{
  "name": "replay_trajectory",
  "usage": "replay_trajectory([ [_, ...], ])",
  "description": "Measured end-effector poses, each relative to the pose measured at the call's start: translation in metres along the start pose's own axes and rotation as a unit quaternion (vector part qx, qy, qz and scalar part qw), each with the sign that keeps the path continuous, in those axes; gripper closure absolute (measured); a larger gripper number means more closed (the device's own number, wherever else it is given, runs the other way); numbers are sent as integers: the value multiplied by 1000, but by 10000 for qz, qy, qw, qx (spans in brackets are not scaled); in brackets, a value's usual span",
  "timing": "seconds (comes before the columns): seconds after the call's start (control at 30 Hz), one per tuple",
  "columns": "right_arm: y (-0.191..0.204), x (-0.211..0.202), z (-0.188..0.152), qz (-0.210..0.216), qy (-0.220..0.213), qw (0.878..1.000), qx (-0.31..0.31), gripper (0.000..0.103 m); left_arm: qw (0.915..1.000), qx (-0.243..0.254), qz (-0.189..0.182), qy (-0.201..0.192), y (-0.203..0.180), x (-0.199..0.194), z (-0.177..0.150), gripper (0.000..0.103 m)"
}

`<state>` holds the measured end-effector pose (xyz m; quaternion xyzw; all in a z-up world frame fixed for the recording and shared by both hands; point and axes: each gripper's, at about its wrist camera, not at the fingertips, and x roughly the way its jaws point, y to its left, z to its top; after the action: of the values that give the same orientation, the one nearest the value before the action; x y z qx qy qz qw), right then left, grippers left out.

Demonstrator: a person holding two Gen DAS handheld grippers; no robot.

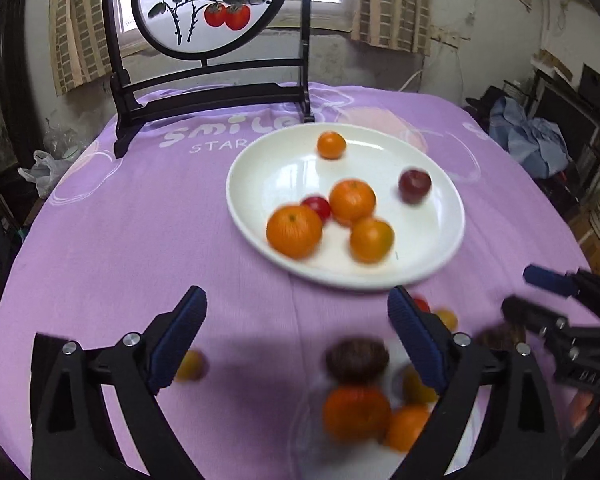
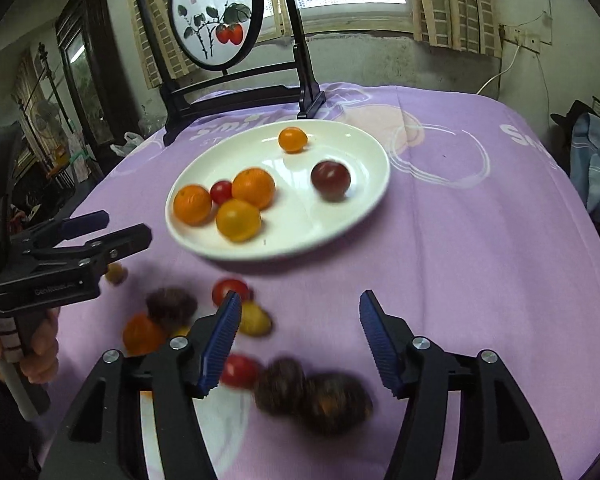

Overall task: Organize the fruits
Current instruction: 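Carry the plum and tangerine to the white plate and release them, then grasp a tangerine with the right tool while the left tool grasps the small yellow fruit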

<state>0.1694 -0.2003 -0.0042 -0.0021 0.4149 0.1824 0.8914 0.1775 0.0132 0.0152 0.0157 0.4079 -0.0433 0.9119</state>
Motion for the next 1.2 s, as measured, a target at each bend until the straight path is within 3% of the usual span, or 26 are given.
replay_trajectory([
  [0.23,-2,-24,-51,40,123,9998,116,36,9991,-257,-312,163,8,-35,-56,11],
  [0.53,25,-23,-84,264,491,9984,-36,36,9967,-316,-542,508,13,-36,-99,11],
  [0.73,63,-3,-82,473,758,9950,-451,36,9967,-390,-443,556,30,-38,-114,10],
  [1.2,120,44,-45,73,838,9895,-1173,37,9940,-739,-253,762,71,-30,-118,9],
])
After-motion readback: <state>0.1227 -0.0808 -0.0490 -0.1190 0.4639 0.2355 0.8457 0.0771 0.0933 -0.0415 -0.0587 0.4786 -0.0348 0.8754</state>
